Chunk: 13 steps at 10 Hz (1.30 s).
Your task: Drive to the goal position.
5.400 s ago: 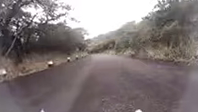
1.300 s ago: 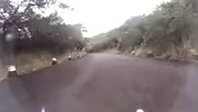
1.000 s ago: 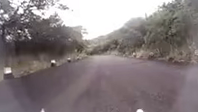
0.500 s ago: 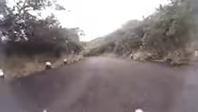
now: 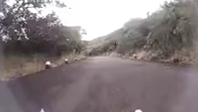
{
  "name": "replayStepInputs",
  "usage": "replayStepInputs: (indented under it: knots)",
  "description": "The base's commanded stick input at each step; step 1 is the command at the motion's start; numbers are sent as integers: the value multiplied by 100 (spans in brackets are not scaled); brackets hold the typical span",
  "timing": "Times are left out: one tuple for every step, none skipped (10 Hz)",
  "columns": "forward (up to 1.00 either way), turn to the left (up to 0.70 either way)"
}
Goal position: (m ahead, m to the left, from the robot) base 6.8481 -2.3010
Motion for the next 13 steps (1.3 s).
replayStepInputs:
  knots:
    - [100,0]
    - [100,0]
    - [100,0]
    - [100,0]
    - [100,0]
    - [100,0]
    - [100,0]
    - [100,0]
    - [100,0]
    - [100,0]
    - [100,0]
    - [100,0]
    - [100,0]
